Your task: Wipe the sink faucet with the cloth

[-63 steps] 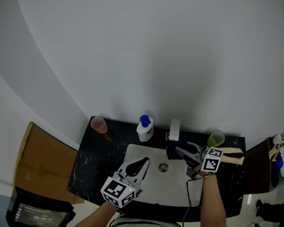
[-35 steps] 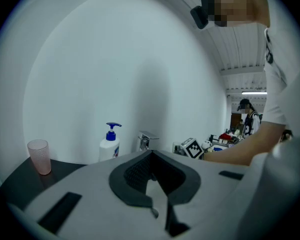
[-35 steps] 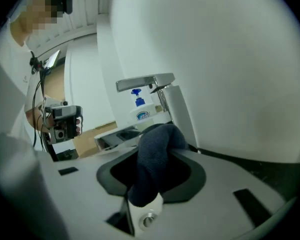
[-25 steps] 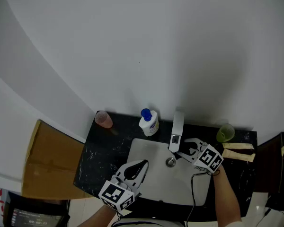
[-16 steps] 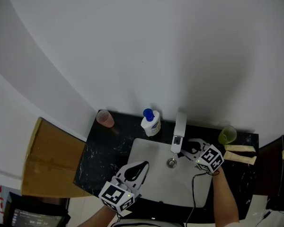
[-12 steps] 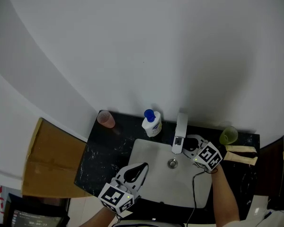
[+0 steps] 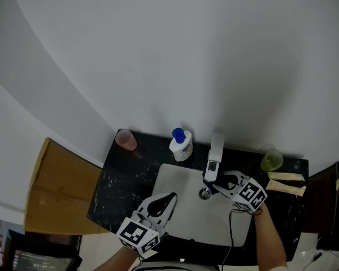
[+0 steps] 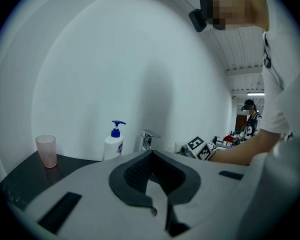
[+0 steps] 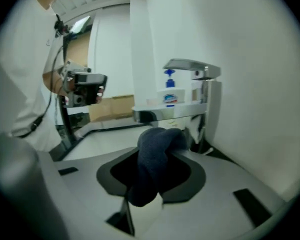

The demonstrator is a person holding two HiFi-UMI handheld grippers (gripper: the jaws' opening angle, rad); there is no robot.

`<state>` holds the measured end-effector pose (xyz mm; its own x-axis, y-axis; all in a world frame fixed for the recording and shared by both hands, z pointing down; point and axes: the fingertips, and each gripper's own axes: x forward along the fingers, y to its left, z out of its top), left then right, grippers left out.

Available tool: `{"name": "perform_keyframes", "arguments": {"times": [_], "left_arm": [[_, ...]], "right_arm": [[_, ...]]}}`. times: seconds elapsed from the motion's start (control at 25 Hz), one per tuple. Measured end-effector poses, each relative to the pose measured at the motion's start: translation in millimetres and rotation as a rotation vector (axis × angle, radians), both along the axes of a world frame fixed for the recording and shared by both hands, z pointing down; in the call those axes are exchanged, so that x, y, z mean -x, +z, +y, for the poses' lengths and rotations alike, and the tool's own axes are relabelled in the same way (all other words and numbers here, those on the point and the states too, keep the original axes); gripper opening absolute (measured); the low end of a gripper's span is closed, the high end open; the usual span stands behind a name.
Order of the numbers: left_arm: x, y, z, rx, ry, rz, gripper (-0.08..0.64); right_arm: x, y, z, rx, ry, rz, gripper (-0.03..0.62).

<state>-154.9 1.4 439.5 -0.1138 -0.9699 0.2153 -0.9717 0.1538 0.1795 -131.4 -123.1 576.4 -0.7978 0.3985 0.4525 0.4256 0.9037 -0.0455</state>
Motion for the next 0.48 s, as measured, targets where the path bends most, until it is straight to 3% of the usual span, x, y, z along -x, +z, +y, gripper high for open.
{"name": "perform_keyframes", "arguments": {"times": [0.08, 0.16, 0.28, 0.48], "left_arm": [[-1.8, -2.6, -2.0, -0.002, 0.006, 0.006, 0.0], [-4.2, -3.3, -4.3, -0.005, 0.014, 0.01, 0.0], [-6.1, -2.2, -6.6, -0.014, 0.021, 0.01, 0.0], [-8.0, -1.8, -6.9, -0.023, 0.029, 0.01, 0.0]], "right_arm": [[17.1, -3.2, -30.1, -0.026, 0.117, -0.032, 0.129], [29.5, -11.7, -43.1, -0.031, 0.155, -0.061, 0.129], [29.8, -20.1, -24.5, -0.04, 0.068, -0.067, 0.129], [-12.4, -21.7, 34.0, 0.017, -0.112, -0.028, 0.129]]}}
